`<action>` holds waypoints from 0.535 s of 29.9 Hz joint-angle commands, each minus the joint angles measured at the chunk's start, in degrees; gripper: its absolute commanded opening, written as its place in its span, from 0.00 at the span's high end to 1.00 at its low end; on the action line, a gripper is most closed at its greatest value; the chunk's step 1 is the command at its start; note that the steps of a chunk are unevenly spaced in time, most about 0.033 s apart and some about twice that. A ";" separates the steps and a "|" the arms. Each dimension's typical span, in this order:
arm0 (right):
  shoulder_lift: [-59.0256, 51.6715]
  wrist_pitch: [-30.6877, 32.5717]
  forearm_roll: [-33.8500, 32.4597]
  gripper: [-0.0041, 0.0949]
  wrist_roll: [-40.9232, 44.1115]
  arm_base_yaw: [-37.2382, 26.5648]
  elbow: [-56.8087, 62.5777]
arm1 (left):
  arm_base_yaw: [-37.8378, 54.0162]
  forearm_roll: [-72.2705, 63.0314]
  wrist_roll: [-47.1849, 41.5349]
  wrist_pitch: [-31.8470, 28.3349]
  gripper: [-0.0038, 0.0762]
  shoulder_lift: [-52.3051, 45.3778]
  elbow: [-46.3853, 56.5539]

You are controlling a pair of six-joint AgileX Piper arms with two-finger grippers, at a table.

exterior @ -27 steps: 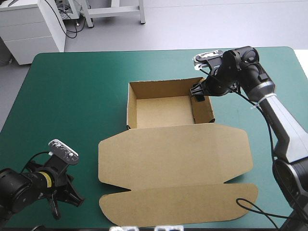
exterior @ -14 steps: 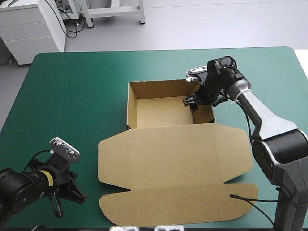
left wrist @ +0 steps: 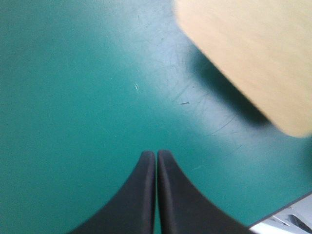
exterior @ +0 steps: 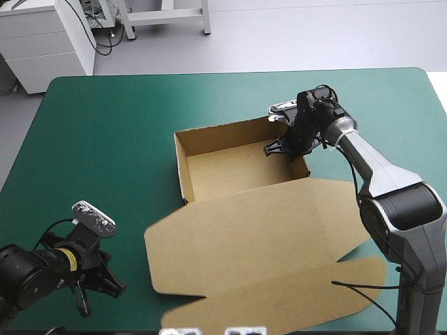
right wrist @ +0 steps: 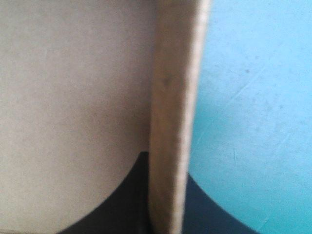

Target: Fold the box

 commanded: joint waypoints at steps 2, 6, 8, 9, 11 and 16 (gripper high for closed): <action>-3.20 -0.62 -1.67 0.98 -1.44 -0.22 -2.48 | -0.09 0.04 -0.49 -1.73 0.96 -0.19 -1.32; -3.20 -0.12 -6.33 0.98 -1.43 -2.02 -5.53 | -0.09 0.04 -0.49 -1.59 0.96 -0.19 -1.32; -3.20 -0.03 -7.62 0.98 -1.71 -3.96 -7.43 | -0.09 0.04 -0.49 -1.36 0.96 -0.19 -1.32; -3.20 -0.03 -7.61 0.98 -1.98 -5.07 -8.15 | -0.09 0.04 -0.49 -1.19 0.96 -0.19 -1.32; -3.20 -0.03 -7.49 0.98 -2.68 -8.33 -9.78 | -0.09 0.04 -0.49 -0.58 0.96 -0.19 -1.32; -3.20 -1.10 -7.49 0.98 -2.94 -19.00 -11.72 | -0.09 0.04 -0.49 -0.31 0.96 -0.19 -1.32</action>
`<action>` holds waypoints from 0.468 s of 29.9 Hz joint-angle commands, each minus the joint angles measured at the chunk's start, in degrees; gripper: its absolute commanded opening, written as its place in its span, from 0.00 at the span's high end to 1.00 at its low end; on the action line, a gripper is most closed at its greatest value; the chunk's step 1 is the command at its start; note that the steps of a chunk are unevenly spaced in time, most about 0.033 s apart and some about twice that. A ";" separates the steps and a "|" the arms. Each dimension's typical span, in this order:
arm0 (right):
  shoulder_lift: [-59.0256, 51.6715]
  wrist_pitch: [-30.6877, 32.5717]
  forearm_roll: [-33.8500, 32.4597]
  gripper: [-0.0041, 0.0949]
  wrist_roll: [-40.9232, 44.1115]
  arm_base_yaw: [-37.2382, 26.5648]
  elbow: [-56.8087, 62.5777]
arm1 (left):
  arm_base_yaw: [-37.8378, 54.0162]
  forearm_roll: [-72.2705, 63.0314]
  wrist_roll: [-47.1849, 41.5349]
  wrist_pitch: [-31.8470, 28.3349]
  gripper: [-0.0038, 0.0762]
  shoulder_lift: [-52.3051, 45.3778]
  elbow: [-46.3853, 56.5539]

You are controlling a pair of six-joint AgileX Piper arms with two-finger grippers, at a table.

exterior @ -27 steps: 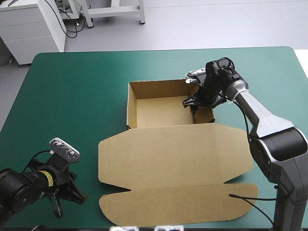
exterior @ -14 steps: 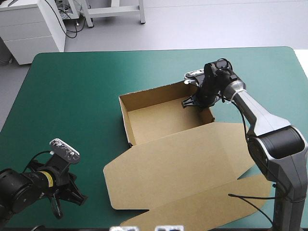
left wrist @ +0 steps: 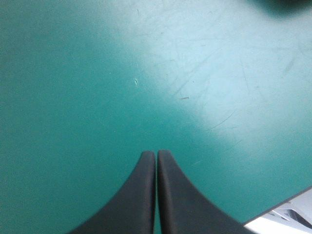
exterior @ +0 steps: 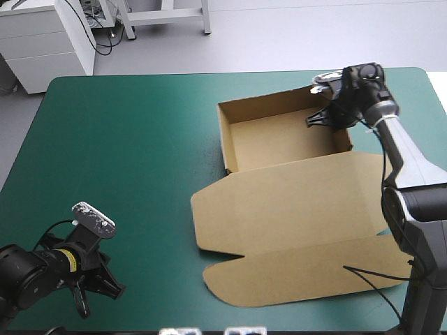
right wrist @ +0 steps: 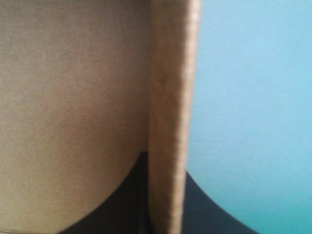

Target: Fold the box

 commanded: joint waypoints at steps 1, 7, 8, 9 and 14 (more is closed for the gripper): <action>-3.30 -2.41 -1.05 0.98 -0.60 -7.60 -2.64 | -0.09 0.04 -0.49 -1.26 0.96 -0.19 -1.32; -3.06 -3.73 -1.05 0.98 -0.60 -20.80 -2.67 | -0.09 0.04 -0.49 -1.26 0.96 -0.19 -1.32; -2.77 -3.73 -1.05 0.98 -0.60 -22.65 -2.67 | -0.09 0.04 -0.49 -1.26 0.96 -0.19 -1.32; -2.50 -3.73 -1.05 0.98 -0.91 -24.41 -2.67 | -0.09 0.04 -0.49 -1.26 0.96 -0.19 -1.32; -0.81 -3.63 1.70 0.98 -1.24 -29.79 -2.67 | -0.09 0.04 -0.49 -1.59 0.96 -0.19 -1.32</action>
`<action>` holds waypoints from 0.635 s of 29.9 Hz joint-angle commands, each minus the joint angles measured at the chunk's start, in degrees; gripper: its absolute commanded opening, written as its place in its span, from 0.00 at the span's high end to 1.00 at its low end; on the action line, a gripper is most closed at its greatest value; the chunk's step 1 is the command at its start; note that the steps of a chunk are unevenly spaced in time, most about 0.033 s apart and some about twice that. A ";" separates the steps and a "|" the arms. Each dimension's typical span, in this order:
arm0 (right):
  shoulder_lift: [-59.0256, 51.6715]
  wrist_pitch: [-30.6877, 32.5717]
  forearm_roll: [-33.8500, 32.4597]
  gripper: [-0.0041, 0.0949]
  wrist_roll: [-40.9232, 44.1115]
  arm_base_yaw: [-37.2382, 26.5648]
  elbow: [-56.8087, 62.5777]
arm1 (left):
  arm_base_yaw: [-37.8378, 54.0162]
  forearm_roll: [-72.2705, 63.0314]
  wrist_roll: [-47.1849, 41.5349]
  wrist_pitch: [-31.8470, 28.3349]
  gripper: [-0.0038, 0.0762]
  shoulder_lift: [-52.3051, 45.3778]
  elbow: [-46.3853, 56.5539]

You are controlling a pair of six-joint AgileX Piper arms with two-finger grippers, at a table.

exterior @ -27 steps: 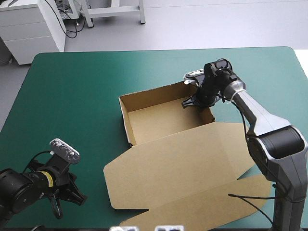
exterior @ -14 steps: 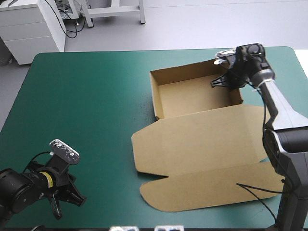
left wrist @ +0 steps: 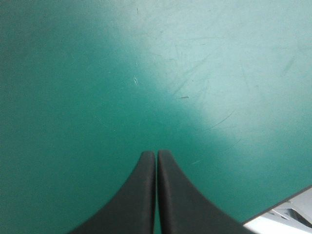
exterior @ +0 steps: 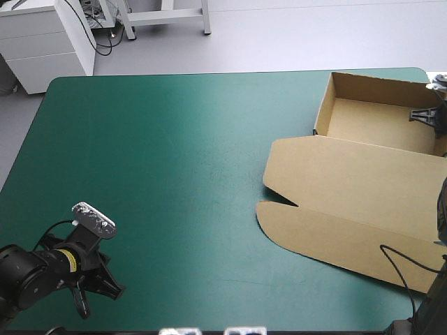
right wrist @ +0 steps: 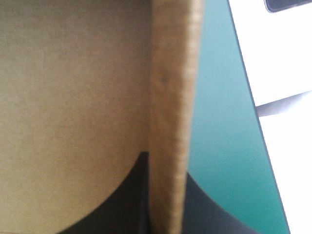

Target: Fold the box

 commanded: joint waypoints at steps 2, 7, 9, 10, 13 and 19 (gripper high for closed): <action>-2.07 -1.79 2.83 0.98 -0.79 -3.51 -2.07 | -0.09 0.04 -0.49 -1.75 0.96 -0.19 -1.43; -1.49 -2.66 2.19 0.86 -2.65 -4.22 -2.07 | -0.09 0.25 -2.00 -1.75 0.96 -0.19 -1.43; -1.49 -3.20 1.91 0.71 -3.04 -4.22 -2.07 | -0.09 0.35 -1.84 -1.75 0.96 -0.19 -1.43; -1.49 -3.44 1.91 0.58 -3.04 -4.22 -2.07 | -0.09 0.35 -1.84 -1.85 0.96 -0.19 -1.43; -1.49 -3.57 1.91 0.26 -2.94 -4.22 -2.17 | -0.09 0.50 -1.84 -2.19 0.96 -0.19 -1.43; -3.05 -1.13 -1.07 0.04 -0.53 -4.22 -5.08 | -0.09 0.50 -1.84 -3.00 0.96 -0.19 -1.43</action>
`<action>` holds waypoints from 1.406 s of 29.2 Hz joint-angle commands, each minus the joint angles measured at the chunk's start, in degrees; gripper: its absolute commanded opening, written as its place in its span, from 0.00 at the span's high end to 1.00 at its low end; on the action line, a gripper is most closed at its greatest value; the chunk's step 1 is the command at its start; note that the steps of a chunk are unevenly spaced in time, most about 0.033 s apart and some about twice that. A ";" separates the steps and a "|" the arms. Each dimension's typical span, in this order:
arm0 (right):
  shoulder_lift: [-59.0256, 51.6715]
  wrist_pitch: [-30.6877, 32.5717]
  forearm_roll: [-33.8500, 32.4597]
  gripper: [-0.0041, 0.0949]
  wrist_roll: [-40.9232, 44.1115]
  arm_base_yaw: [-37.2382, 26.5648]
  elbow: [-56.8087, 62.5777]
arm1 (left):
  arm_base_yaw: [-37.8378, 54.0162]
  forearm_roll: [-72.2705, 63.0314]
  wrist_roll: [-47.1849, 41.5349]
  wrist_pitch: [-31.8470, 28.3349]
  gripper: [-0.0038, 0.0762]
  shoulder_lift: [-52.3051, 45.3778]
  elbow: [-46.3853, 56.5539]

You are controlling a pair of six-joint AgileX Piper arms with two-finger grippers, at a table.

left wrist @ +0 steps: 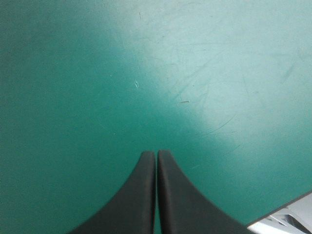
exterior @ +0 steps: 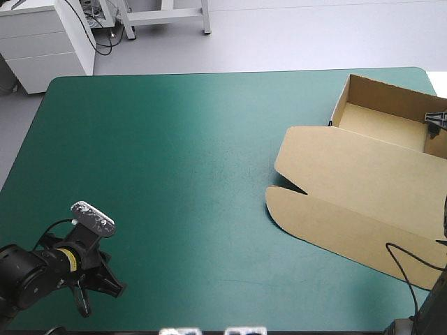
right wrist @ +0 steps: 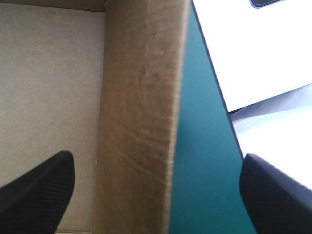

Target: Fold the box

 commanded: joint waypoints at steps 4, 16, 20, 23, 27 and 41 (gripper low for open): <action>-8.07 2.08 -1.08 0.05 0.66 -0.39 -9.52 | -0.09 0.45 -0.75 -2.91 0.96 -0.19 -1.43; -19.32 6.25 19.06 0.79 -4.12 -0.18 -14.56 | -0.09 0.35 -0.75 -5.80 0.96 -0.19 -1.43; -22.78 6.25 25.52 0.97 -6.61 0.46 -14.45 | -0.09 0.35 -0.75 -6.39 0.96 -0.19 -1.43; -25.37 6.25 24.32 0.97 -6.58 2.93 -14.36 | -0.09 0.21 -0.75 -7.41 0.96 -0.19 -1.43; -28.16 6.25 23.15 0.97 -6.99 8.11 -14.24 | -0.09 0.21 -0.98 -8.00 0.96 -0.19 -1.43; -43.79 6.25 13.83 0.97 -9.53 31.77 10.45 | -0.09 -0.01 -0.98 -12.06 0.96 -0.19 -1.43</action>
